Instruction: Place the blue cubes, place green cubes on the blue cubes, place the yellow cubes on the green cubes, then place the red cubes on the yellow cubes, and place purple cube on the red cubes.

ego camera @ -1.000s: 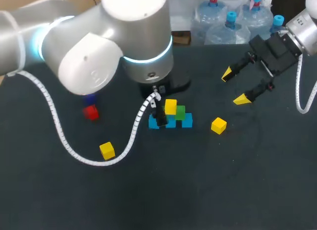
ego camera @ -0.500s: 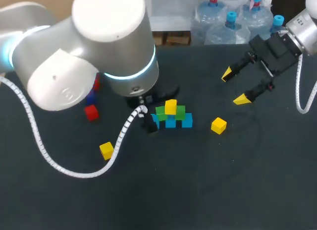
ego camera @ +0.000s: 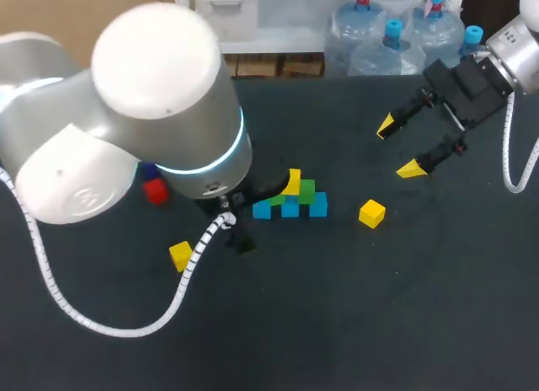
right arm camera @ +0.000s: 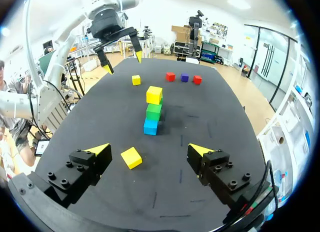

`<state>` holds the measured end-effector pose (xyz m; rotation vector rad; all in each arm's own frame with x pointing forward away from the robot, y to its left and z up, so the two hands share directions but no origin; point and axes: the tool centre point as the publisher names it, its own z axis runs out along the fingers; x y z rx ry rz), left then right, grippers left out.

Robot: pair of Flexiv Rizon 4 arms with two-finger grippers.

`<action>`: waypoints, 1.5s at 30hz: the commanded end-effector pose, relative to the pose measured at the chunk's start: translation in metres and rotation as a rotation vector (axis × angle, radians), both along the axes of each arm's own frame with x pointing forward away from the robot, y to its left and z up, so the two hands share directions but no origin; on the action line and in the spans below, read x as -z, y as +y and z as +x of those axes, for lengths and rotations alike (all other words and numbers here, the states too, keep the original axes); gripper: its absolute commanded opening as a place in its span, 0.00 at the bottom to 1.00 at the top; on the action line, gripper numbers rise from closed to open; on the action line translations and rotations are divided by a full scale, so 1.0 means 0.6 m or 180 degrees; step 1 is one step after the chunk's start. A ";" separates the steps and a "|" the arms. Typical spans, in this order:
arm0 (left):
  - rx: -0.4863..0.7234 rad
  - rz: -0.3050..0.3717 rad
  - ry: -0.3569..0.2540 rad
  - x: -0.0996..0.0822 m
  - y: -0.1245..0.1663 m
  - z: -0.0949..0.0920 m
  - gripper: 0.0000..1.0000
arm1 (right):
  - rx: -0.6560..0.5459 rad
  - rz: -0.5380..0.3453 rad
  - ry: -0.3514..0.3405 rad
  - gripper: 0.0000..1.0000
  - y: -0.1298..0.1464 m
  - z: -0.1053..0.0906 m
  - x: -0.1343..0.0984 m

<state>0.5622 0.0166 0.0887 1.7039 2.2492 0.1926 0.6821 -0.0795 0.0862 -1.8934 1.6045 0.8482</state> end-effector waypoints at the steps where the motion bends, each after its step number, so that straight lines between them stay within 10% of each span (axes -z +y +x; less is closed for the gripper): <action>1: -0.0056 0.0113 -0.0002 -0.013 0.001 -0.013 1.00 | -0.0002 0.0005 -0.0003 1.00 0.000 0.000 0.001; 45: -0.0057 0.0095 0.0182 0.000 0.018 -0.043 1.00 | -0.0002 0.0005 -0.0003 1.00 0.000 0.000 0.001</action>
